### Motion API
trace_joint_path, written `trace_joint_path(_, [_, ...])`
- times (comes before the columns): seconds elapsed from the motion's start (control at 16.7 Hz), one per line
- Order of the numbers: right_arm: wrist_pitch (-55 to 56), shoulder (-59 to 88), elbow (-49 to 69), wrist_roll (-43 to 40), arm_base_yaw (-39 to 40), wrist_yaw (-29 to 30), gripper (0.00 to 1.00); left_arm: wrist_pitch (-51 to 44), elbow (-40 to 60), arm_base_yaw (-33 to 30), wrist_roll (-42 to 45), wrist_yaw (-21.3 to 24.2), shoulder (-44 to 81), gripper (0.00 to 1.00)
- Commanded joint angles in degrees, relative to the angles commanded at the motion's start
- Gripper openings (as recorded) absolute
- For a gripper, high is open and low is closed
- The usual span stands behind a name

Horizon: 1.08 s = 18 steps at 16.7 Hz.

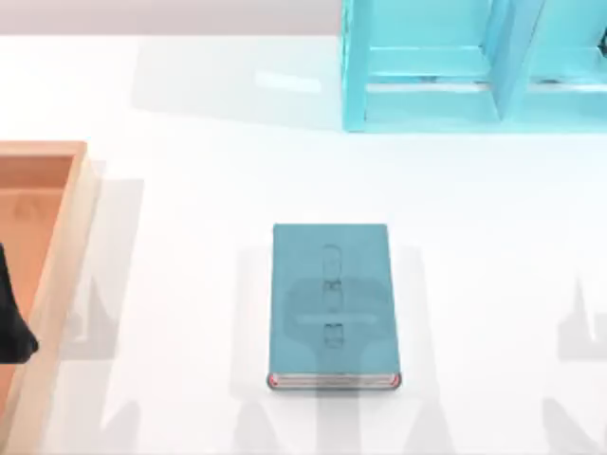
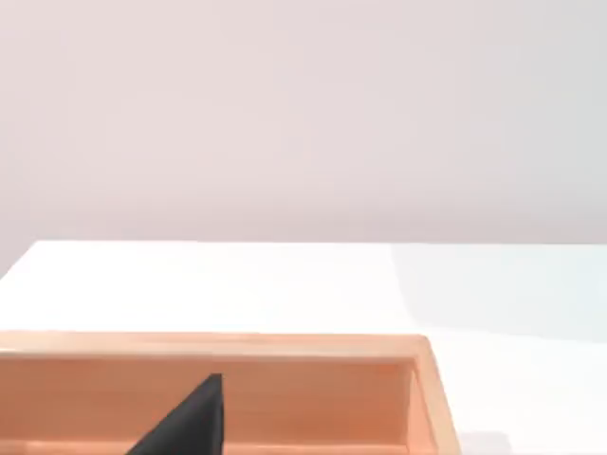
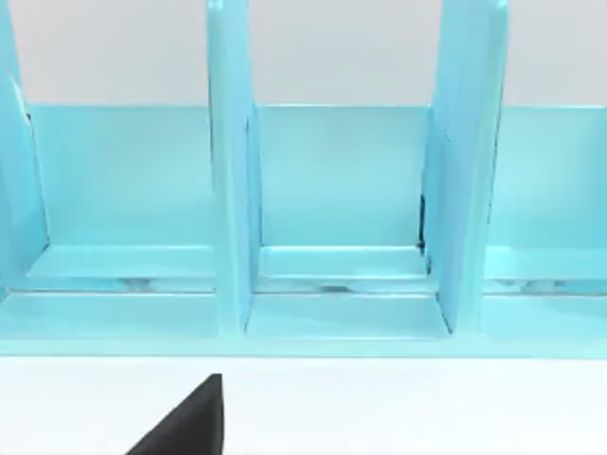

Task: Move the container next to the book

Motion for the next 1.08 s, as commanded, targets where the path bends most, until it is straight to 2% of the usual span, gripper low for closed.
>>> trace_joint_path(0.24, [-1.83,1.67,1.44,-1.86,-0.08,0.01,1.0,0.0,0.0,0.0,0.0,0.0,0.0,1.0])
trace_joint_path(0.42, [-8.67,7.67,6.65,-9.18,-0.23,-0.12,1.0,0.0,0.0,0.0,0.0,0.0,0.0,1.0])
trace_joint_path(0.66, [-23.35,20.44,17.02,-26.72,-0.55,-0.48,1.0,0.0,0.0,0.0,0.0,0.0,0.0,1.0])
trace_joint_path(1.08, [-54.14,47.04,36.57,-65.12,-2.02,-0.8,1.0,0.0,0.0,0.0,0.0,0.0,0.0,1.0])
